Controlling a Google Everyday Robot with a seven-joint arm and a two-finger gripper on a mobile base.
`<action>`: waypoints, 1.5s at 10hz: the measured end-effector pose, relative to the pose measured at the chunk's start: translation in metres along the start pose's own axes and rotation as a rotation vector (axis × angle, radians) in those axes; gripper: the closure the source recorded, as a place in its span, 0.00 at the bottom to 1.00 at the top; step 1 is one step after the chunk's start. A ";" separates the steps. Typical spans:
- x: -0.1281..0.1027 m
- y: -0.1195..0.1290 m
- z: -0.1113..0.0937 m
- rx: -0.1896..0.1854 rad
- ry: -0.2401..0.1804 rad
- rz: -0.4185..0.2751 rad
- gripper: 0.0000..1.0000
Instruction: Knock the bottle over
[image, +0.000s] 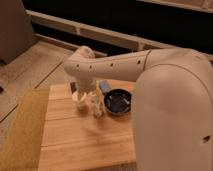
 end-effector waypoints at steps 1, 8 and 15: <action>0.013 0.006 0.008 0.010 0.037 0.031 0.35; 0.020 0.025 0.042 0.024 0.151 0.073 0.35; -0.020 -0.032 0.037 0.045 0.117 0.100 0.35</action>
